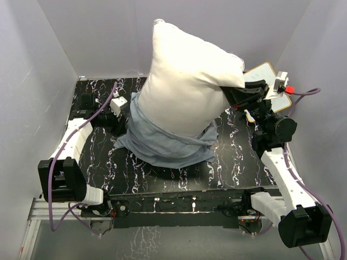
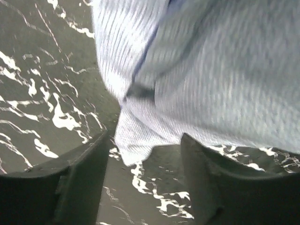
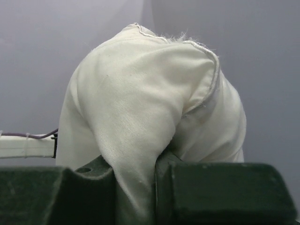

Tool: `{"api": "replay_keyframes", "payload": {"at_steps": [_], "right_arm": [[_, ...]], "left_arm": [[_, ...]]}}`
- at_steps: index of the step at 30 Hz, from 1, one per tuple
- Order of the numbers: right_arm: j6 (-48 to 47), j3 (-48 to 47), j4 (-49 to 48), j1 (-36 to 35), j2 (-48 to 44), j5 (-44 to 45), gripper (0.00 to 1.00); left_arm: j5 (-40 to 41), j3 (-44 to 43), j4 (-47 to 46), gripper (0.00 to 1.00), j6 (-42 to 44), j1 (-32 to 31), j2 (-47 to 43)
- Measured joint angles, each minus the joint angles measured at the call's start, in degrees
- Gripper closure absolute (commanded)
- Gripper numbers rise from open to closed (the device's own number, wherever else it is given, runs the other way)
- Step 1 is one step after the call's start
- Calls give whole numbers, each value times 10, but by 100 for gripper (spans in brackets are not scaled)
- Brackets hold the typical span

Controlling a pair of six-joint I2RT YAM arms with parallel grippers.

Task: Remove the pillowcase from the pillow

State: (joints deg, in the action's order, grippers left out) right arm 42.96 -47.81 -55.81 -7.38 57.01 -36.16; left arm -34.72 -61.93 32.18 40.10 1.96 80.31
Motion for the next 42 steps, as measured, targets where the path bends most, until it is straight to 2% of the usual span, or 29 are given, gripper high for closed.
{"api": "replay_keyframes", "payload": {"at_steps": [1, 2, 10, 17, 24, 31, 35, 41, 42], "right_arm": [[-12, 6, 17, 0, -9, 19, 92], [-21, 11, 29, 1, -15, 32, 92], [-42, 47, 58, 7, -16, 79, 92], [-86, 53, 123, 7, -14, 133, 92], [-112, 75, 168, 12, -14, 166, 92], [-112, 85, 171, 17, 22, 108, 92], [-111, 85, 168, 22, 41, 88, 92], [-107, 85, 164, 24, 63, 86, 92], [-104, 85, 163, 25, 64, 86, 92]], "left_arm": [[2, -2, 7, 9, 1, 2, 0], [3, -5, 14, 4, 3, 3, 0], [0, -21, 66, 3, 38, 7, 11], [9, -28, 70, 3, 63, 1, 99], [51, -54, 9, 3, 63, -16, 188], [67, -114, -47, 3, 64, -22, 246], [64, -159, -38, 12, 96, -23, 256], [73, -200, -8, 44, 139, -23, 302], [73, -205, -1, 52, 141, -20, 314]]}}
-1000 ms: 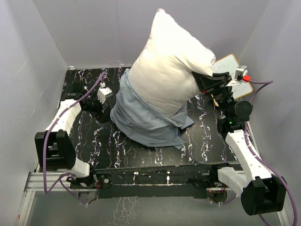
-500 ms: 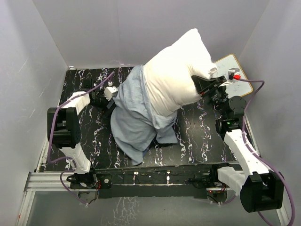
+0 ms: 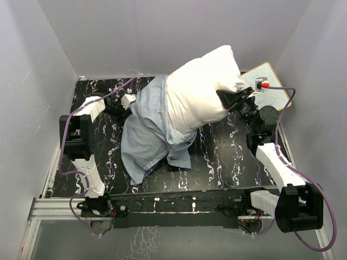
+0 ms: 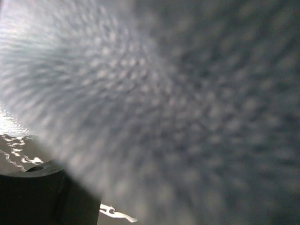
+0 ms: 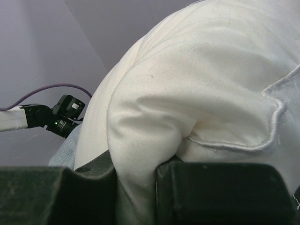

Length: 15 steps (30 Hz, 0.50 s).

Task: Remove the pillowcase from the pillow

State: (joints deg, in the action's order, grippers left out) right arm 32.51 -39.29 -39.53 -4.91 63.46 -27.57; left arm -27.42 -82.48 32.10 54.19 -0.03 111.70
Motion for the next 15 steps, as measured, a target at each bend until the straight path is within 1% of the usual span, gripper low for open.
{"api": "replay_keyframes", "payload": {"at_steps": [1, 2, 3, 4, 11, 15], "right_arm": [[3, 0, -1, 1, 1, 0, 92], [5, 0, -3, 2, 3, 0, 92], [7, 0, -6, 4, 5, 0, 92], [9, 0, -7, 5, 6, 0, 92], [18, 0, -5, 16, 8, 12, 92], [28, -4, 14, 32, 8, 32, 92]], "left_arm": [[0, -5, 6, 64, 1, 4, 12], [-2, -7, 12, 82, 1, 8, 22], [-3, -9, 18, 95, -1, 11, 29], [-5, -11, 24, 100, -3, 15, 34], [-16, -25, 43, 100, -34, 43, 43], [-16, -12, 34, 100, -58, 64, 7]]}}
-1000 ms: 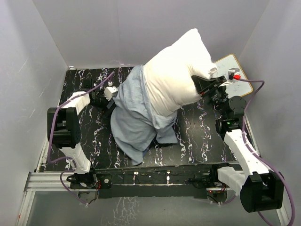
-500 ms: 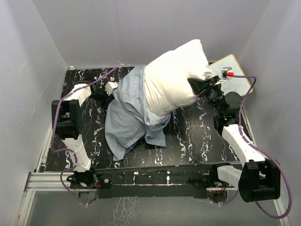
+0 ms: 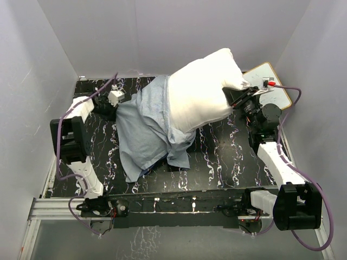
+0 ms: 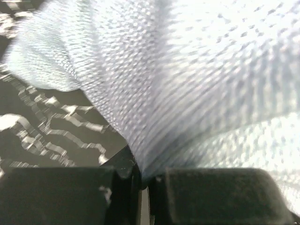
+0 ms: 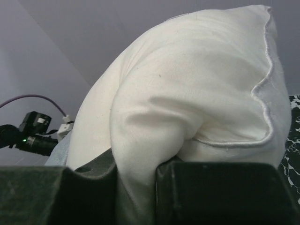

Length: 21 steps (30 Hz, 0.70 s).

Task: Remove the pillowcase from the pillow

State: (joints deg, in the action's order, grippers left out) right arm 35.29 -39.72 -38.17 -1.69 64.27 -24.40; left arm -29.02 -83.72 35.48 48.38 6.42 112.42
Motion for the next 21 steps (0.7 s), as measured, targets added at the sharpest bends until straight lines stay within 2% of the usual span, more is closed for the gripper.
{"api": "replay_keyframes", "payload": {"at_steps": [8, 14, 21], "right_arm": [[4, -24, 85, 7, 0, 83, 92], [4, -31, 141, 2, -9, 156, 92], [-19, -31, 215, -5, -68, 253, 92]], "left_arm": [[16, 12, -9, 100, -10, 85, -143], [38, 11, -7, 100, -6, 155, -163], [67, 11, -28, 100, -11, 194, -163]]}}
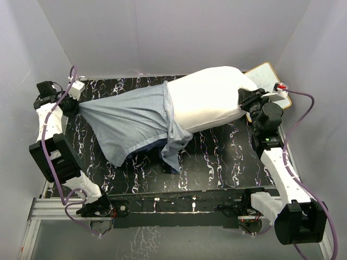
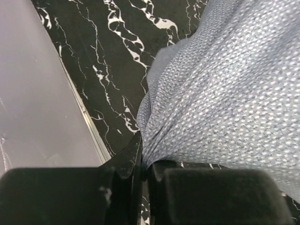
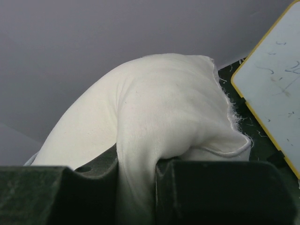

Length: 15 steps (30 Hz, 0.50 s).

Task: Remove the pillowcase from the pillow

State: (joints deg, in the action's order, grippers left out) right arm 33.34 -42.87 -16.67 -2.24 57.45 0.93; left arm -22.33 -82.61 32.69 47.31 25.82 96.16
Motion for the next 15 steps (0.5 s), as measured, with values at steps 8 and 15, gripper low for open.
{"api": "replay_keyframes", "payload": {"at_steps": [8, 15], "right_arm": [[-13, 0, 33, 0, -23, 39, 92], [-43, 0, 42, -116, -8, 166, 92]], "left_arm": [[-28, -35, 21, 9, -20, 10, 0], [-101, -40, 160, 3, 10, -97, -49]]}}
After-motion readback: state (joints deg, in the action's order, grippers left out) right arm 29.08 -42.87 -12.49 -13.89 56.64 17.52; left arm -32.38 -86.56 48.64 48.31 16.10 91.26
